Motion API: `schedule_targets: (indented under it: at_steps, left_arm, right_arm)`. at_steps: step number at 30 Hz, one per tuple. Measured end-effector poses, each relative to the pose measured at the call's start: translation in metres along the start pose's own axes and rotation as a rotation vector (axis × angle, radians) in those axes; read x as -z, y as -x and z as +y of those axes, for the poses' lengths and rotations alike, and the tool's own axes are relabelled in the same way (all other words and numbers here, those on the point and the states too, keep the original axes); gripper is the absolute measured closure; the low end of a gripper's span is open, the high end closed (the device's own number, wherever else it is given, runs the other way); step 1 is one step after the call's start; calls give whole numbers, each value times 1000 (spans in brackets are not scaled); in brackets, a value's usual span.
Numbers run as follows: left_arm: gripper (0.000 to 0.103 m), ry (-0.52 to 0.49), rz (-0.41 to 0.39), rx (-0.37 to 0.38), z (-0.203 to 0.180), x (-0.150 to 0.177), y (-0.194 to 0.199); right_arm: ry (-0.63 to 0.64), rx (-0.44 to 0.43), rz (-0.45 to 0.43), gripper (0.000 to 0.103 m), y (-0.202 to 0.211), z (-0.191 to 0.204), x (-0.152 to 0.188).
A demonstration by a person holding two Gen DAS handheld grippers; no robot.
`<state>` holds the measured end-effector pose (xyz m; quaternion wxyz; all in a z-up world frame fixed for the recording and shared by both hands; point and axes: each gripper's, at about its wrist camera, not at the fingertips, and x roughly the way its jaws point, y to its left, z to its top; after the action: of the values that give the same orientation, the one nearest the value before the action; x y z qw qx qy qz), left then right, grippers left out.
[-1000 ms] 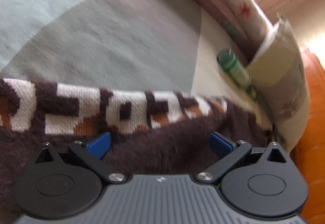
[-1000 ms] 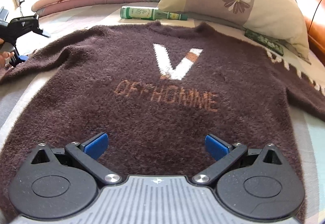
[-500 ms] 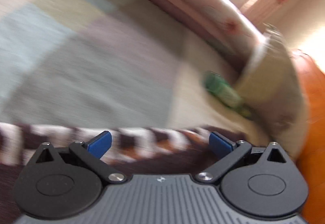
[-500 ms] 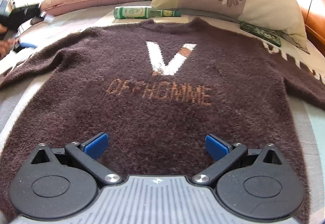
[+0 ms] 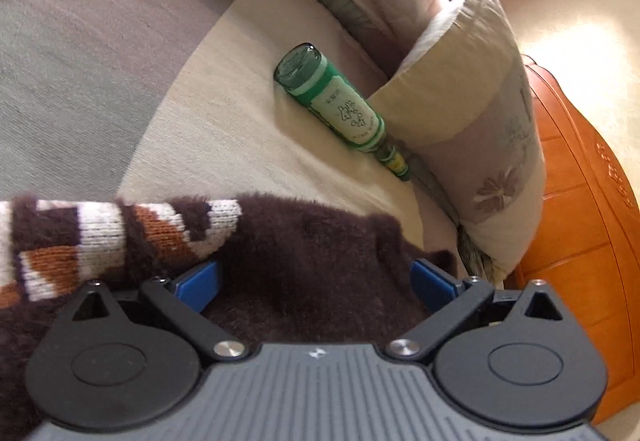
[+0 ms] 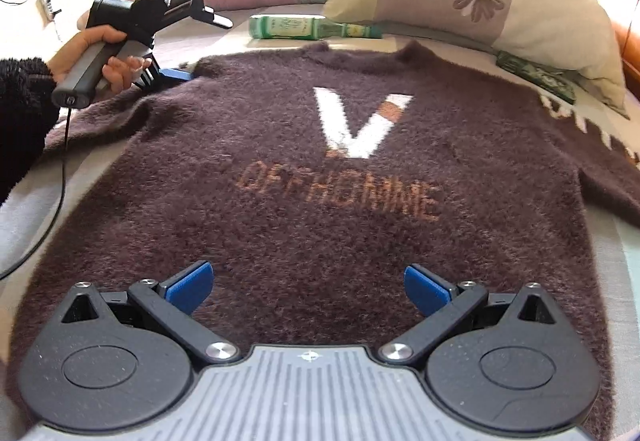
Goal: Fold clothes
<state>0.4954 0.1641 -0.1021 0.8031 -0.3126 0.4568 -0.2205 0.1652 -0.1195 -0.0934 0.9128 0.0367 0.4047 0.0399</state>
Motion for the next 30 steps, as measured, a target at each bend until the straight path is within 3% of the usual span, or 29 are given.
schedule_targets:
  at_steps: [4, 9, 14, 19, 21, 23, 26, 30]
  left_arm:
    - [7, -35, -14, -47, 22, 3, 41]
    - [7, 24, -62, -81, 63, 7, 96]
    - [7, -15, -91, -204, 83, 16, 127]
    - [7, -78, -99, -396, 89, 16, 147]
    - [7, -32, -116, -388, 93, 16, 158]
    - [7, -3, -135, -319, 82, 16, 162]
    - [4, -8, -114, -128, 56, 21, 150]
    - [4, 2, -88, -97, 63, 30, 143]
  right_arm:
    - [-30, -68, 6, 0, 1, 2, -10]
    - [-56, -188, 15, 0, 1, 13, -30]
    - [3, -253, -9, 0, 7, 42, -47]
    - [5, -267, -3, 0, 16, 53, -44]
    - [3, -260, -4, 0, 19, 53, -42]
    - [-2, -252, -5, 0, 21, 54, -41]
    - [-1, -243, -6, 0, 25, 61, -41]
    - [10, -230, -10, 0, 33, 69, -39]
